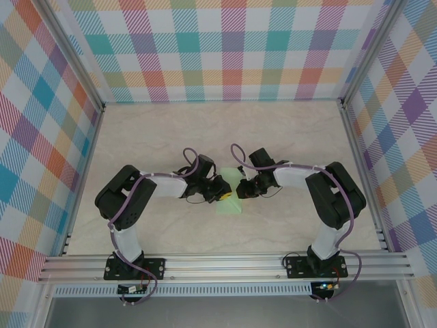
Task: Fold a paper plane with a square sheet of paper (pick it up from the middle)
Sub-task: Fold the triangle a second time at the center of the table.
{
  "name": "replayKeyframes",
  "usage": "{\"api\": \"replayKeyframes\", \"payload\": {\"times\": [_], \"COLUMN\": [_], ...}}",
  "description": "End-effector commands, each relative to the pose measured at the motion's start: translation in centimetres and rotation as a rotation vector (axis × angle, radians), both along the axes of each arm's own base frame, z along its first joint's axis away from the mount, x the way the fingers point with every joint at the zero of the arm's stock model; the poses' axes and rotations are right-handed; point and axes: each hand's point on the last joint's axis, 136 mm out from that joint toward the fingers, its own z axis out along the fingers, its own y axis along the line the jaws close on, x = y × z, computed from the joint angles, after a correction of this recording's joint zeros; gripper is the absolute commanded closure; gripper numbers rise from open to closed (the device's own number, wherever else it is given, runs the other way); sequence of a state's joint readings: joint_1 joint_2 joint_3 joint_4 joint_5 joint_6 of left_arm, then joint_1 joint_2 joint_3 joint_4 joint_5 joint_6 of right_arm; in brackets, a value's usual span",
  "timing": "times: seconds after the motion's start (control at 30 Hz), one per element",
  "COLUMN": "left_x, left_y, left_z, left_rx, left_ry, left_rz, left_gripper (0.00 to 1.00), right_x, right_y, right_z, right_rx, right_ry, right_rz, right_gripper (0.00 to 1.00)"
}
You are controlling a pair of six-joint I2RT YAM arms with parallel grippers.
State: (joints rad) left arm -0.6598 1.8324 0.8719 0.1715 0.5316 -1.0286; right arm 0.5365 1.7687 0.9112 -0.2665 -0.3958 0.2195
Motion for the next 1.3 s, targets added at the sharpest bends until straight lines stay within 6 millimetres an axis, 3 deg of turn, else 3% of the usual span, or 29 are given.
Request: {"api": "replayKeyframes", "payload": {"times": [0.0, 0.3, 0.43, 0.67, 0.73, 0.83, 0.97, 1.27], "left_x": [-0.7, -1.5, -1.7, -1.8, -1.8, -1.8, -1.7, -1.6], "left_y": [-0.4, 0.7, 0.9, 0.9, 0.9, 0.9, 0.7, 0.8], "left_z": [-0.8, -2.4, -3.0, -3.5, -3.5, -3.5, -3.5, -3.7], "left_rx": [-0.002, 0.049, 0.062, 0.069, 0.065, 0.068, 0.063, 0.068], "left_ry": [0.01, 0.032, 0.041, 0.048, 0.046, 0.044, 0.043, 0.046], "left_rz": [-0.021, -0.016, -0.019, -0.026, -0.027, -0.028, -0.028, -0.024], "left_gripper": [0.87, 0.87, 0.87, 0.87, 0.87, 0.87, 0.87, 0.87], "right_x": [0.3, 0.3, 0.1, -0.2, -0.8, -2.3, -4.2, -5.2], "right_y": [0.1, 0.3, 0.4, -1.3, -1.5, -0.7, 0.3, 3.5], "right_z": [-0.2, 0.0, 1.1, 3.8, 4.7, 6.1, 6.3, 4.6], "right_rx": [0.013, 0.022, 0.048, 0.02, 0.043, 0.154, 0.219, 0.191], "right_ry": [-0.003, 0.006, 0.008, -0.027, -0.021, 0.023, 0.126, 0.22], "right_rz": [0.01, 0.0, -0.015, -0.135, -0.16, -0.173, -0.163, -0.145], "right_gripper": [0.89, 0.85, 0.77, 0.54, 0.53, 0.59, 0.84, 0.9]}}
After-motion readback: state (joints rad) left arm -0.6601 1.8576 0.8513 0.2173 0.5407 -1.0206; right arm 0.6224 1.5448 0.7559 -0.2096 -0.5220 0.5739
